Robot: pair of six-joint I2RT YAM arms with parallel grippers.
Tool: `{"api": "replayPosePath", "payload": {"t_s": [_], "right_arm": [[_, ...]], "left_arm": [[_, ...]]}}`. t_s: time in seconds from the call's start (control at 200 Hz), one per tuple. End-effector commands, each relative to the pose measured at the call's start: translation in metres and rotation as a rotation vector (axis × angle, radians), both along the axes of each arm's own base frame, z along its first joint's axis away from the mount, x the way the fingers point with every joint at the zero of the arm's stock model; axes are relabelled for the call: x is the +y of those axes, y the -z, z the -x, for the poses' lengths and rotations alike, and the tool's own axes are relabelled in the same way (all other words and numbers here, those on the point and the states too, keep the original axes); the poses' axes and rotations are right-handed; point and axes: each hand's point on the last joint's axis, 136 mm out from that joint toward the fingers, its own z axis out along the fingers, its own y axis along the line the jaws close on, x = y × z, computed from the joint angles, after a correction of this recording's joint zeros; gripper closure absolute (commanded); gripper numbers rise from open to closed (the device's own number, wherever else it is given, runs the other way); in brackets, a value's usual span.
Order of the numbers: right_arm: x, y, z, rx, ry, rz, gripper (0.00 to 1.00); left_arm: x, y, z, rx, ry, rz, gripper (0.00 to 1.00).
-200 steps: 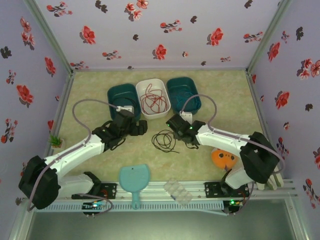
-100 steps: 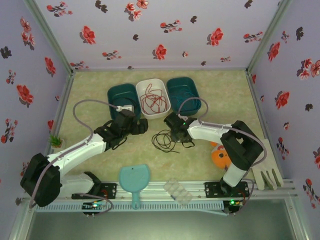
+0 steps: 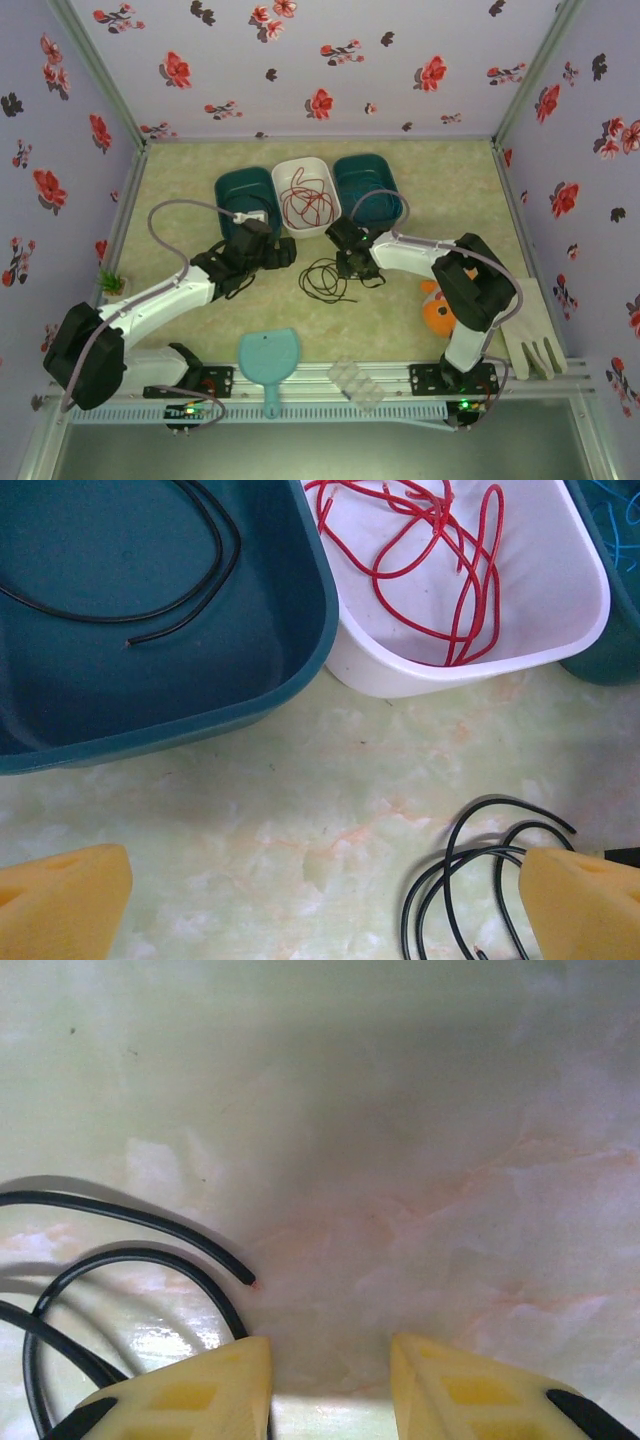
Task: Untangle the cables
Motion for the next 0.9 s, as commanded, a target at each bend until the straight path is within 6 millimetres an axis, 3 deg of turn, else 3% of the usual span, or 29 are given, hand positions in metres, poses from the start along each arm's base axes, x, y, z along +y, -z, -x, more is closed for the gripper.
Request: {"api": "replayPosePath", "payload": {"t_s": [0.0, 0.27, 0.9], "right_arm": [[0.015, -0.014, -0.006, -0.012, -0.041, -0.058, 0.64], [0.023, -0.033, -0.008, -0.038, -0.096, -0.089, 0.63], [0.011, 0.019, 0.002, 0.083, -0.124, 0.055, 0.72]], "left_arm": [[0.000, -0.002, -0.004, -0.010, -0.023, -0.006, 0.00], [0.000, 0.002, -0.004, -0.002, -0.023, -0.012, 0.00], [0.003, 0.006, 0.000, 0.011, -0.023, -0.024, 0.00]]}}
